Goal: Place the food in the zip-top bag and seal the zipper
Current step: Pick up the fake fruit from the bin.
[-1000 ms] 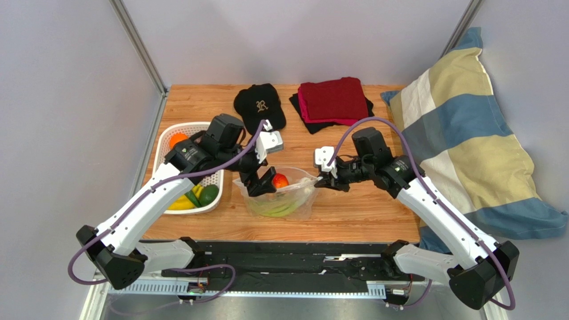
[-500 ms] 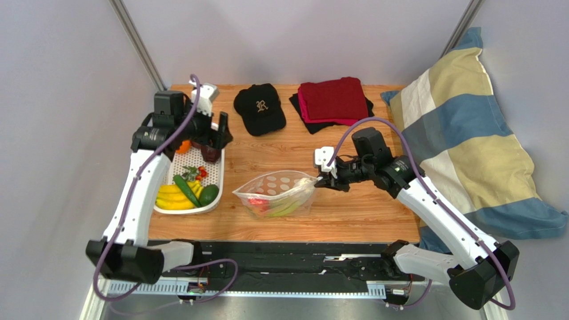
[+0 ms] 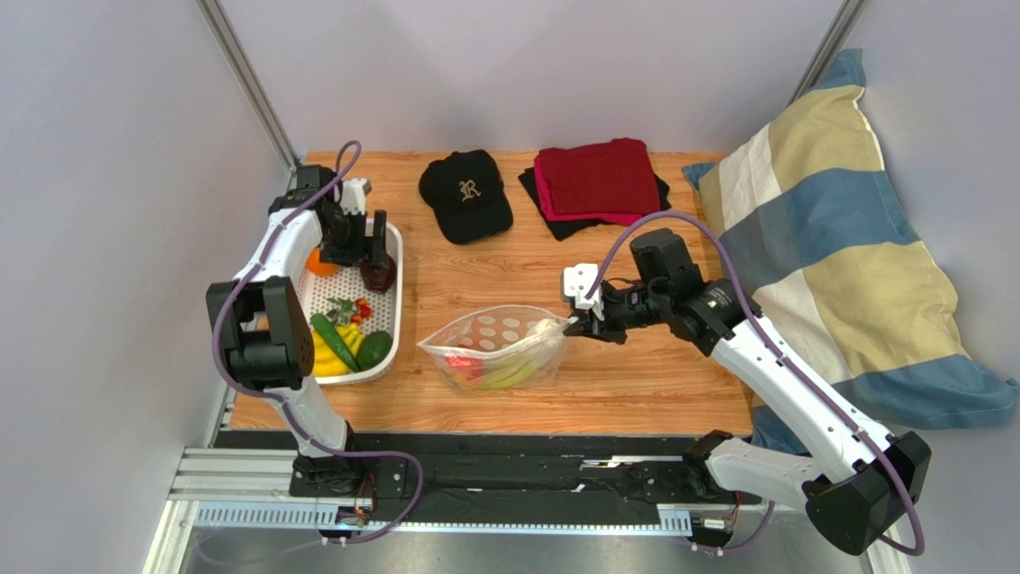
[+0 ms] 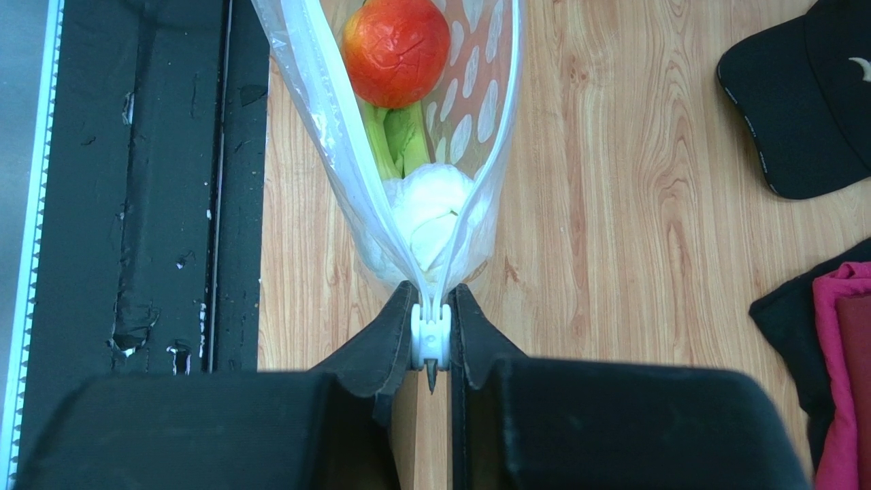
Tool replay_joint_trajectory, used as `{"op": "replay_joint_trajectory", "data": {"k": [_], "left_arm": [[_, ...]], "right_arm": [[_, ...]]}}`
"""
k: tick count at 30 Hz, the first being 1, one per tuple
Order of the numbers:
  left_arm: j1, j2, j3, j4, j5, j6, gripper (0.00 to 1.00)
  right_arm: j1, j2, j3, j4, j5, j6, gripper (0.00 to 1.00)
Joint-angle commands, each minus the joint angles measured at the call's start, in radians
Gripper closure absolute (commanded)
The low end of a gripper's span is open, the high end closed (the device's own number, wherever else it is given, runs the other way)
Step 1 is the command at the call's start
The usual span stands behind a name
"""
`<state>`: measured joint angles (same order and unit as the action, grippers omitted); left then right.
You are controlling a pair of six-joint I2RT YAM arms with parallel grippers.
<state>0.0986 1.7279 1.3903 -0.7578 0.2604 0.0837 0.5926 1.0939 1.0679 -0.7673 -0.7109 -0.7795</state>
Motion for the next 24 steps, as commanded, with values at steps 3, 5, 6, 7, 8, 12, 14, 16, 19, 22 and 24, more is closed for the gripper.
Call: {"op": "replay_joint_trajectory", "data": {"k": [3, 5, 6, 7, 8, 12, 14, 16, 19, 22, 24], "left_arm": [[-0.004, 0.094, 0.027, 0.055, 0.005, -0.01, 0.11], [-0.005, 0.114, 0.013, 0.075, -0.001, -0.009, 0.11], [-0.005, 0.117, 0.007, 0.086, 0.0, -0.01, 0.11], [-0.005, 0.119, 0.004, 0.103, -0.001, -0.003, 0.12], [-0.005, 0.119, 0.003, 0.106, -0.003, -0.002, 0.14], [-0.004, 0.095, 0.009, 0.066, 0.002, 0.016, 0.33], [-0.002, 0.021, -0.008, 0.049, 0.002, 0.024, 0.38], [0.004, -0.081, -0.016, 0.028, 0.0, 0.019, 0.45], [0.004, -0.227, 0.001, -0.021, 0.086, 0.031, 0.51], [-0.039, -0.365, 0.024, -0.049, 0.25, 0.07, 0.54], [-0.08, -0.416, 0.053, -0.078, 0.414, 0.105, 0.54]], "right_arm": [[0.006, -0.009, 0.04, 0.01, 0.007, -0.017, 1.0], [0.007, -0.008, 0.041, 0.011, 0.008, -0.015, 1.0], [0.007, -0.006, 0.041, 0.011, 0.008, -0.015, 1.0], [0.007, -0.005, 0.044, 0.011, 0.01, -0.014, 1.0], [0.007, -0.005, 0.044, 0.01, 0.011, -0.014, 1.0], [0.007, -0.003, 0.047, 0.01, 0.018, -0.015, 1.0], [0.007, 0.0, 0.049, 0.01, 0.018, -0.015, 1.0], [0.007, 0.001, 0.05, 0.011, 0.018, -0.014, 1.0], [0.006, 0.004, 0.049, 0.013, 0.019, -0.015, 1.0], [0.007, 0.009, 0.049, 0.014, 0.013, -0.015, 1.0], [0.009, 0.017, 0.052, 0.014, 0.01, -0.015, 1.0]]}}
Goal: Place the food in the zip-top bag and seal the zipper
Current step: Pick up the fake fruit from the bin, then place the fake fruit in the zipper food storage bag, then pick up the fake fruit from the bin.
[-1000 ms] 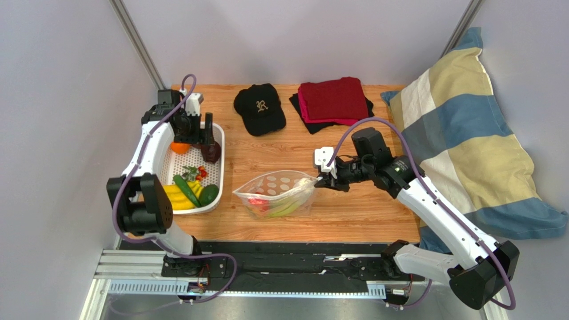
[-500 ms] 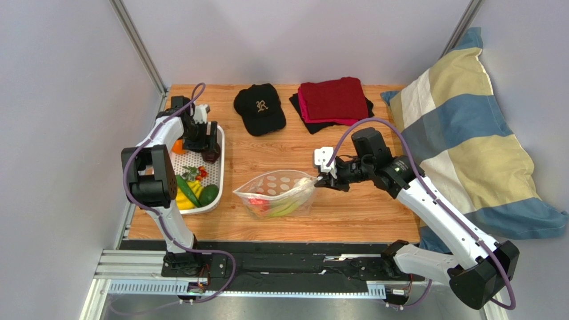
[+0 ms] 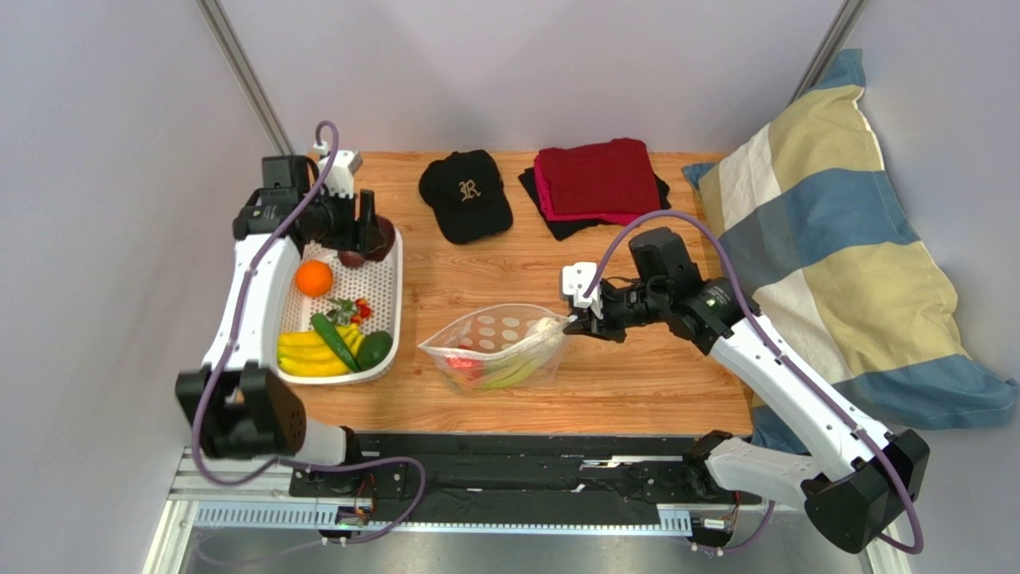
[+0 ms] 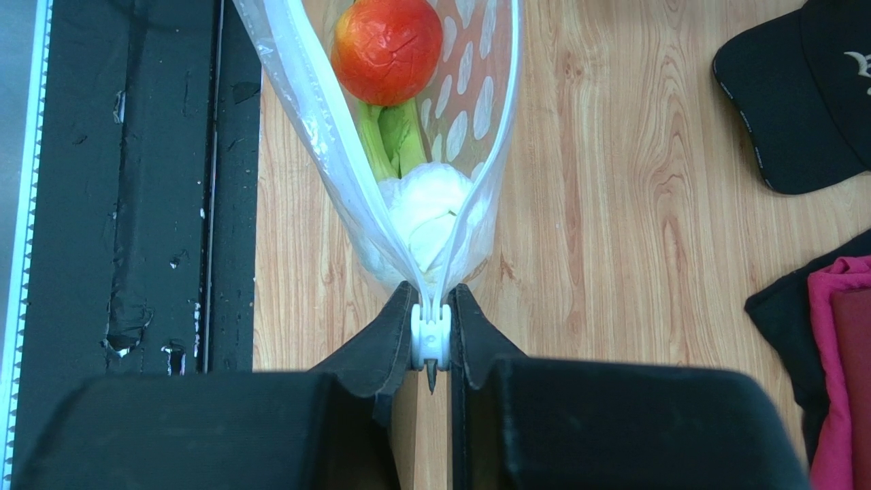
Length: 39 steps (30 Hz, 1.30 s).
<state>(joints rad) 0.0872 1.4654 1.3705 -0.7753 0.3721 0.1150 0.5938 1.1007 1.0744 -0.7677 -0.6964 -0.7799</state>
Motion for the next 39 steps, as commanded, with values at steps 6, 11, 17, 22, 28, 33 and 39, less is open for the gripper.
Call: {"op": "replay_joint_trajectory", "data": {"k": [6, 11, 17, 22, 28, 33, 39], "left_arm": [[-0.401, -0.286, 0.081, -0.093, 0.419, 0.103, 0.54], [-0.625, -0.315, -0.007, -0.082, 0.358, 0.144, 0.54], [-0.731, -0.309, -0.082, -0.087, 0.245, 0.21, 0.42], [-0.742, -0.292, -0.064, -0.087, 0.133, 0.169, 0.07], [-0.591, -0.324, 0.027, -0.071, 0.125, 0.058, 0.01], [-0.315, -0.281, -0.004, -0.042, 0.045, 0.018, 0.01], [0.003, -0.082, 0.005, -0.024, -0.102, 0.047, 0.05]], "right_arm": [[0.009, 0.019, 0.056, 0.013, -0.006, -0.015, 1.0], [0.011, 0.011, 0.059, 0.001, -0.002, -0.019, 1.0], [0.012, -0.005, 0.05, -0.005, 0.0, -0.018, 1.0], [0.012, -0.018, 0.038, -0.005, 0.003, -0.022, 1.0], [0.015, -0.018, 0.035, 0.005, 0.001, -0.015, 1.0], [0.018, -0.019, 0.032, 0.007, 0.001, -0.022, 1.0], [0.017, -0.015, 0.032, 0.002, -0.006, -0.028, 1.0]]}}
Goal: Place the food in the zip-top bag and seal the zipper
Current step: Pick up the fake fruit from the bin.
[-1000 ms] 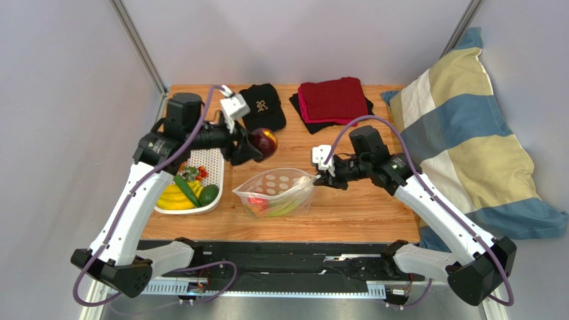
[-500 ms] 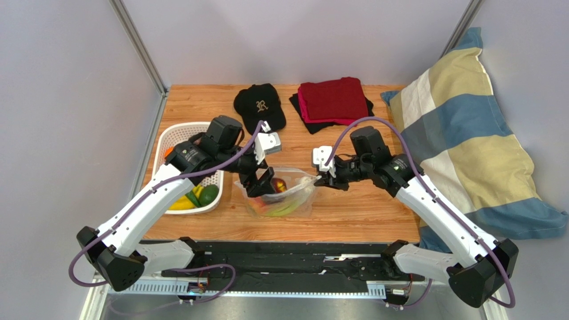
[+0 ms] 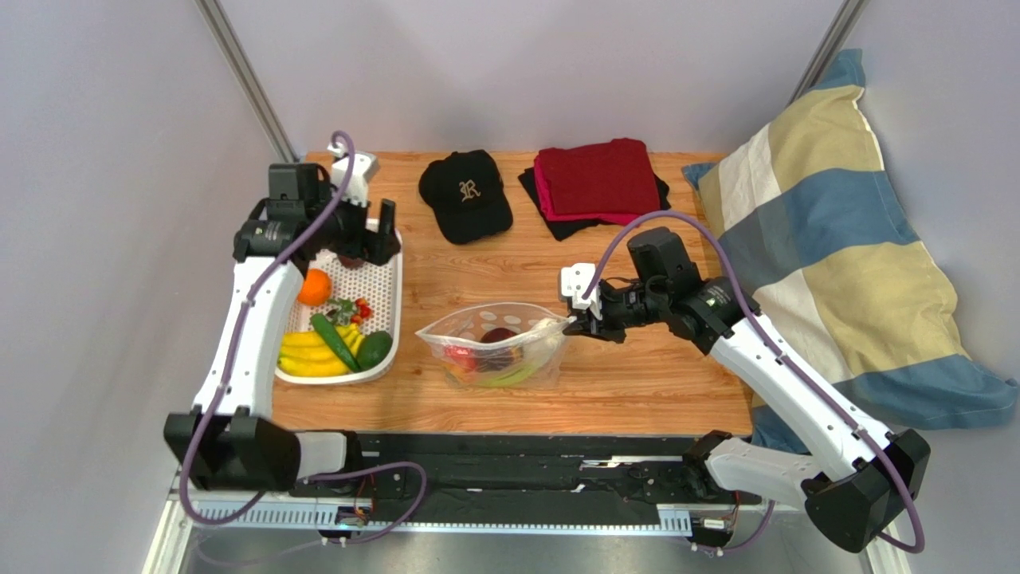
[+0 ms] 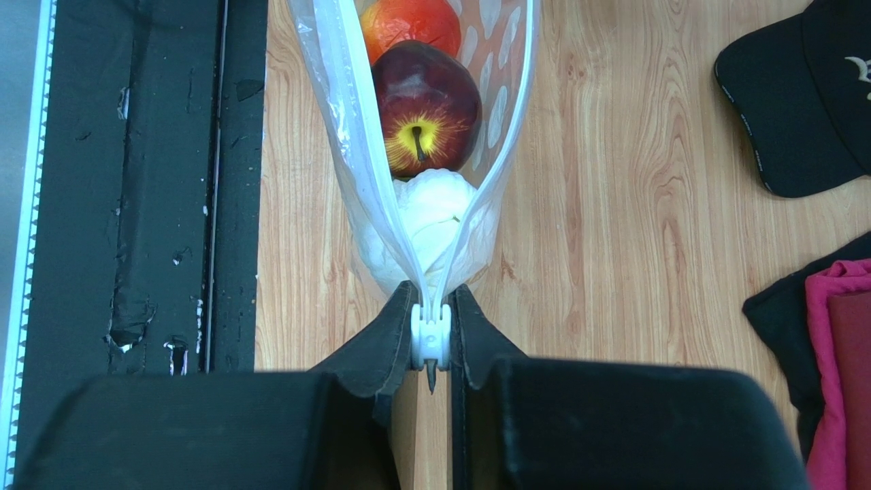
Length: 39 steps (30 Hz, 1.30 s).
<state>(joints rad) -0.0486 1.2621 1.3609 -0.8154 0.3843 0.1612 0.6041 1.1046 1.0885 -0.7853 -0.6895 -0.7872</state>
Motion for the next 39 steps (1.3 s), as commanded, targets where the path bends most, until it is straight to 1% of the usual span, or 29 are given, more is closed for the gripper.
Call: {"op": "replay_joint_trajectory", "data": {"k": [1, 3, 5, 10, 14, 17, 22, 26, 30, 32, 33, 35, 36, 37, 38, 39], "left_arm": [[0.168, 0.152, 0.03, 0.013, -0.134, 0.024, 0.06], [0.228, 0.241, 0.047, 0.002, -0.154, 0.055, 0.07], [0.256, 0.313, 0.063, 0.002, -0.192, 0.102, 0.08], [0.3, 0.398, 0.034, 0.045, -0.274, 0.192, 0.08], [0.306, 0.434, -0.014, 0.12, -0.33, 0.242, 0.08], [0.305, 0.474, -0.014, 0.127, -0.352, 0.251, 0.08], [0.306, 0.525, -0.016, 0.137, -0.341, 0.265, 0.08], [0.302, 0.556, -0.025, 0.131, -0.308, 0.271, 0.11], [0.283, 0.546, -0.061, 0.142, -0.298, 0.267, 0.16], [0.274, 0.53, -0.071, 0.145, -0.286, 0.264, 0.21], [0.273, 0.52, -0.069, 0.145, -0.282, 0.256, 0.27], [0.273, 0.472, -0.063, 0.134, -0.262, 0.245, 0.34], [0.27, 0.445, -0.043, 0.125, -0.243, 0.238, 0.38], [0.265, 0.415, -0.027, 0.108, -0.186, 0.233, 0.4], [0.247, 0.345, -0.008, 0.069, -0.145, 0.225, 0.41], [0.233, 0.306, 0.039, 0.043, -0.09, 0.221, 0.42]], "right_arm": [[0.006, -0.019, 0.017, 0.02, -0.013, -0.023, 1.0], [0.008, -0.018, 0.019, 0.02, -0.01, -0.026, 1.0], [0.006, -0.022, 0.017, 0.017, -0.005, -0.032, 1.0], [0.006, -0.028, 0.013, 0.012, -0.001, -0.03, 1.0], [0.008, -0.029, 0.008, 0.012, 0.002, -0.027, 1.0], [0.008, -0.032, 0.007, 0.012, 0.004, -0.026, 1.0], [0.008, -0.034, 0.002, 0.012, 0.004, -0.027, 1.0], [0.008, -0.026, 0.007, 0.012, -0.001, -0.029, 1.0], [0.008, -0.023, 0.007, 0.012, -0.002, -0.032, 1.0], [0.008, -0.022, 0.007, 0.014, -0.002, -0.033, 1.0], [0.008, -0.023, 0.007, 0.014, -0.001, -0.035, 1.0], [0.006, -0.023, 0.007, 0.012, 0.001, -0.037, 1.0], [0.008, -0.023, 0.007, 0.012, 0.002, -0.038, 1.0], [0.008, -0.022, 0.007, 0.012, 0.002, -0.038, 1.0], [0.006, -0.023, 0.007, 0.011, 0.001, -0.038, 1.0], [0.008, -0.023, 0.007, 0.011, -0.001, -0.038, 1.0]]}}
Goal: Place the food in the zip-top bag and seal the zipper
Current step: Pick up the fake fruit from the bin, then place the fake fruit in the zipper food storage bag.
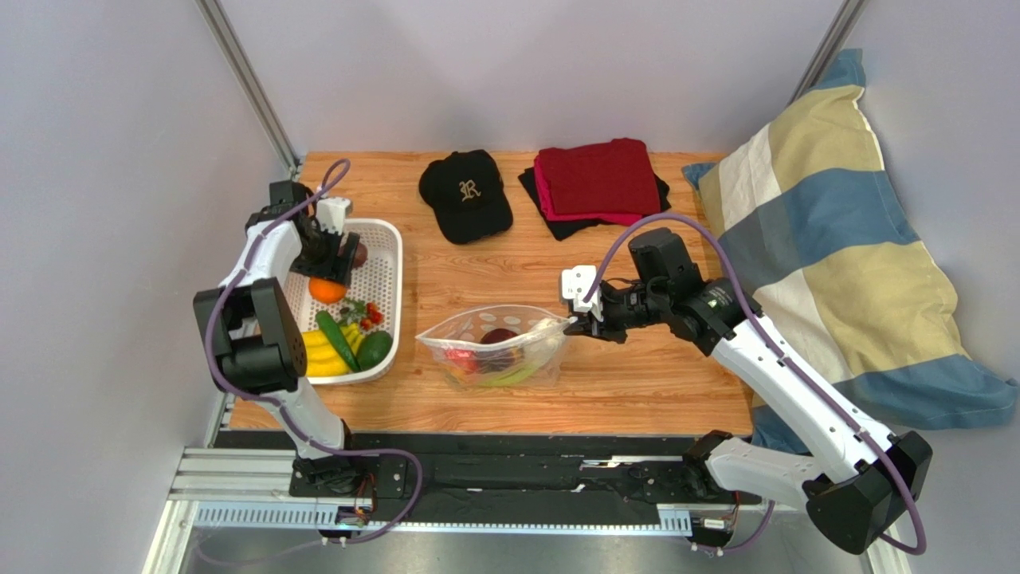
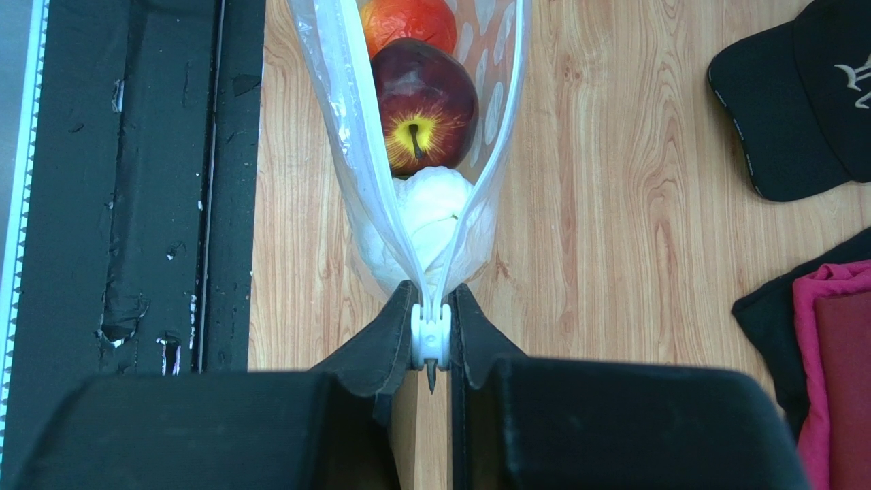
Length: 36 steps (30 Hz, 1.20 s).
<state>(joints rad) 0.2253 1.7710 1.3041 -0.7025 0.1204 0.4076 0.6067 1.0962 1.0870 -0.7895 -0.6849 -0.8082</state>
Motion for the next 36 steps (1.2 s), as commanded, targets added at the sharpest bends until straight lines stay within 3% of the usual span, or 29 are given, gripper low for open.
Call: {"op": "replay_joint_trajectory", "data": {"k": [1, 5, 7, 11, 16, 22, 26, 28, 29, 31, 32, 36], "left_arm": [[-0.059, -0.24, 0.118, -0.098, 0.279, -0.035, 0.42], [-0.22, -0.425, 0.227, -0.231, 0.52, -0.07, 0.44], [-0.367, -0.464, 0.276, -0.253, 0.621, -0.102, 0.46], [-0.573, -0.527, 0.282, -0.241, 0.699, -0.225, 0.47], [-0.783, -0.555, 0.21, -0.241, 0.656, -0.23, 0.48], [-0.859, -0.527, 0.112, -0.25, 0.524, -0.175, 0.47], [-0.863, -0.489, 0.077, -0.261, 0.454, -0.141, 0.4], [-0.863, -0.481, 0.083, -0.278, 0.399, -0.144, 0.3], [-0.862, -0.485, 0.087, -0.278, 0.381, -0.145, 0.19], [-0.862, -0.518, 0.098, -0.276, 0.352, -0.151, 0.11], [-0.86, -0.534, 0.104, -0.272, 0.348, -0.159, 0.01], [-0.862, -0.582, 0.145, -0.296, 0.357, -0.156, 0.01]], "right_arm": [[0.005, -0.013, 0.008, 0.016, -0.008, -0.017, 1.0], [0.007, -0.001, 0.013, 0.018, -0.013, -0.016, 1.0], [0.007, 0.004, 0.016, 0.021, -0.015, -0.016, 1.0], [0.007, 0.013, 0.028, 0.024, -0.016, -0.011, 1.0], [0.008, 0.008, 0.03, 0.026, -0.013, -0.011, 1.0], [0.011, 0.001, 0.024, 0.032, -0.008, -0.002, 1.0], [0.015, -0.001, 0.022, 0.035, -0.005, 0.001, 1.0], [0.016, -0.004, 0.022, 0.035, -0.002, 0.003, 1.0], [0.015, -0.004, 0.022, 0.035, -0.001, 0.003, 1.0], [0.015, -0.007, 0.017, 0.036, 0.001, 0.003, 1.0], [0.015, -0.009, 0.014, 0.036, 0.001, 0.003, 1.0], [0.016, -0.007, 0.013, 0.045, -0.001, 0.006, 1.0]]}}
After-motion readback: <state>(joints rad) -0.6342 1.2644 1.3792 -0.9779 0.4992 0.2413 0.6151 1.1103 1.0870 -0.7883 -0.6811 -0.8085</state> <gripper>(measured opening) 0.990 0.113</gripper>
